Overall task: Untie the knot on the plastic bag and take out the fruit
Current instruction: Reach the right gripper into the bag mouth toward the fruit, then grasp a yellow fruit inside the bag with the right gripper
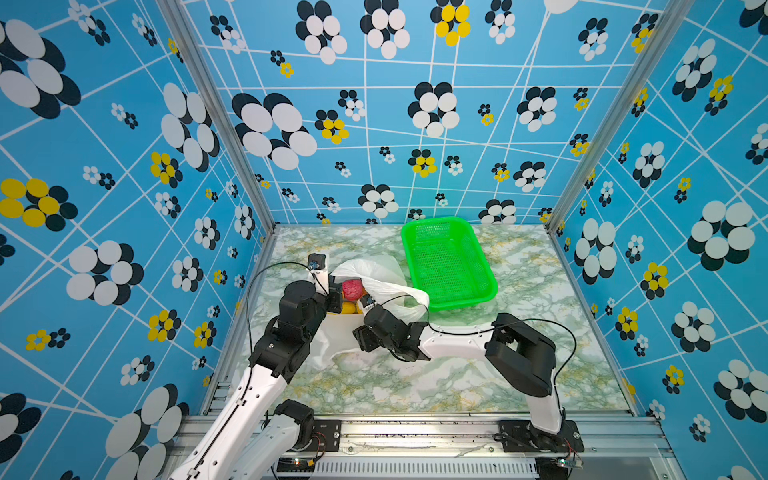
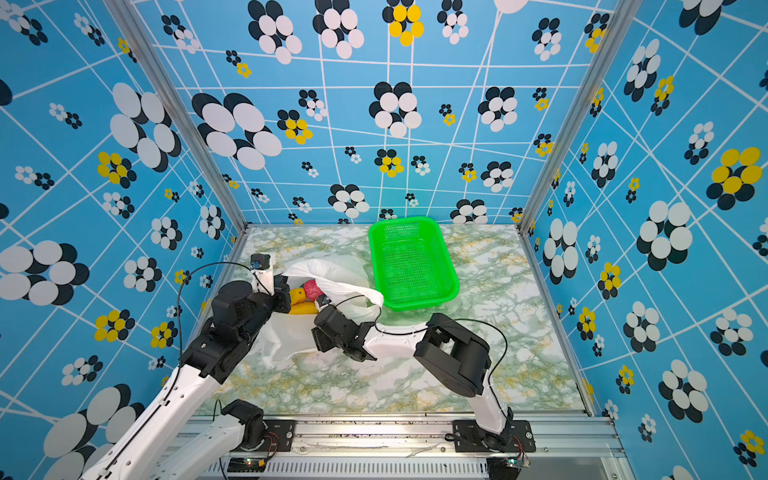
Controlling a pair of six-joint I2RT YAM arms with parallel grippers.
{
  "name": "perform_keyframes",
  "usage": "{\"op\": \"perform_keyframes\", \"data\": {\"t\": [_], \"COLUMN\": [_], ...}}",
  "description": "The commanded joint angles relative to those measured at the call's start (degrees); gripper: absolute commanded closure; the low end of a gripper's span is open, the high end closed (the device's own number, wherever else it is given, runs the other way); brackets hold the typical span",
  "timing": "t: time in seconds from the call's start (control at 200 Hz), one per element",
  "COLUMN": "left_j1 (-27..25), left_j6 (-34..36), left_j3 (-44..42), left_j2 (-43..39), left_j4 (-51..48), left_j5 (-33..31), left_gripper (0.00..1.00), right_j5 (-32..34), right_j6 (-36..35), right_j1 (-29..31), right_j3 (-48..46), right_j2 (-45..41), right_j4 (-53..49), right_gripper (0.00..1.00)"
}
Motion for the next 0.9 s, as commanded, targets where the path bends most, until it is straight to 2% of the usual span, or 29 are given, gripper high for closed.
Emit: {"op": "perform_keyframes", "data": {"t": [0.0,0.08,0.16,0.24,0.41,0.525,0.71,0.9], "left_j1": [-0.3,-0.36,-0.37,-0.4,-0.4,-0.44,-0.38,-0.47], "left_j6": [-0.81,-0.87,-1.0,-1.18,-1.09,-0.91,-1.0,-0.95], "left_j3": [0.58,1.09,1.12,0.83,0.73,-0.57,-1.34,-1.35], "left_j2": [-0.61,-0.2,0.23,0.42,-0.73,-2.59,-3.23,-2.74], "left_j4": [-2.17,-1.78,-1.31,-0.94,-1.38,-0.2,0.86,1.39], "left_j5": [1.84,5.84,7.79,8.31,8.78,9.03,9.4,10.39], "left_gripper": [1.0,1.0,1.0,1.0,1.0,1.0,1.0,1.0], "right_j5": [4.88,9.71,13.84,13.29,14.89,13.83,13.11,13.04], "right_j6": [-2.84,-2.06,-0.38,1.49,3.27,2.87,4.77,5.34], "right_j1": [-0.09,-0.23,-0.78,-1.9,-3.24,-3.56,-3.88,-4.38], "right_j3": [-0.09,1.01,2.46,3.62,9.46,12.5,15.26,15.6], "right_j2": [-3.24,-3.16,-1.91,-0.51,3.7,6.69,12.5,14.52], "right_j4": [-0.35,-2.19,-4.33,-4.9,-9.83,-11.22,-13.17,-12.44], "right_gripper": [0.35,0.34,0.28,0.26,0.08,0.03,0.03,0.04]}}
